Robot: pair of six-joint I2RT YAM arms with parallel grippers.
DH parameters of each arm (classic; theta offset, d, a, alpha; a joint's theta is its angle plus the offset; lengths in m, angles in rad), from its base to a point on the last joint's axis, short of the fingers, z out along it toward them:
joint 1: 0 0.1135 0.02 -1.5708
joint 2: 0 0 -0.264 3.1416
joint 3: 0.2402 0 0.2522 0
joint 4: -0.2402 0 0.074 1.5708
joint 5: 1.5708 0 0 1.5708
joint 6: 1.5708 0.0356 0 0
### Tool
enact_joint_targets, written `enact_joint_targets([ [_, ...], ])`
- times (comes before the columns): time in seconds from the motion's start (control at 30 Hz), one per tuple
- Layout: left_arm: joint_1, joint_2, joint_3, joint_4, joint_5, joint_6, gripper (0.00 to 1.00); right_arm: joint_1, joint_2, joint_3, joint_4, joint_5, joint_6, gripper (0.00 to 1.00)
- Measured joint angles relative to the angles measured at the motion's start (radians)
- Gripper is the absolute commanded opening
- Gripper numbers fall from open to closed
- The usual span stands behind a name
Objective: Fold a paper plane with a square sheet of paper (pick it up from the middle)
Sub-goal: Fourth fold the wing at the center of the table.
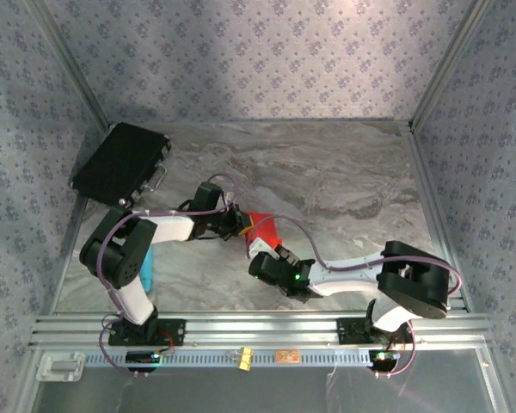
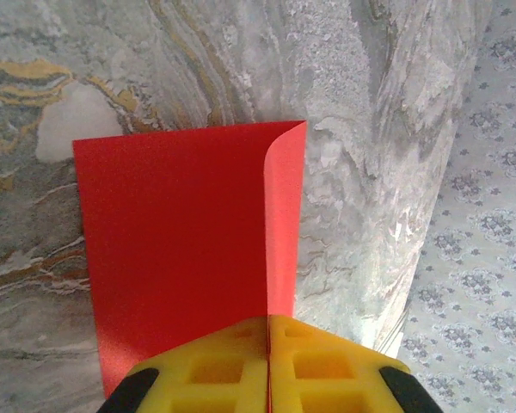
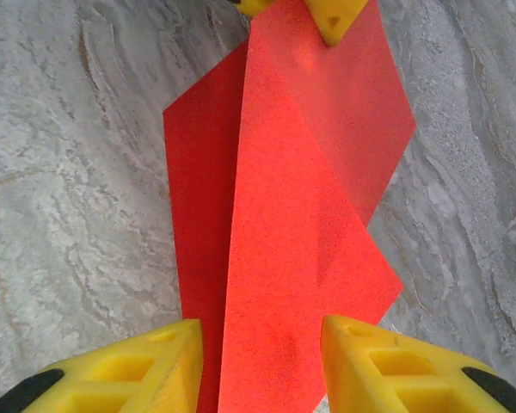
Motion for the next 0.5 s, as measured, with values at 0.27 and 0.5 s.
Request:
enact_joint_targets([
  [0.27,0.0,-0.003,0.0,0.0,0.0,0.0,0.09,0.0,0.046,0.014,-0.006,0.034,0.031,0.35],
  [0.5,0.0,-0.003,0.002,0.0,0.0,0.0,0.11,-0.003,0.045,0.013,0.006,0.036,0.062,0.27],
])
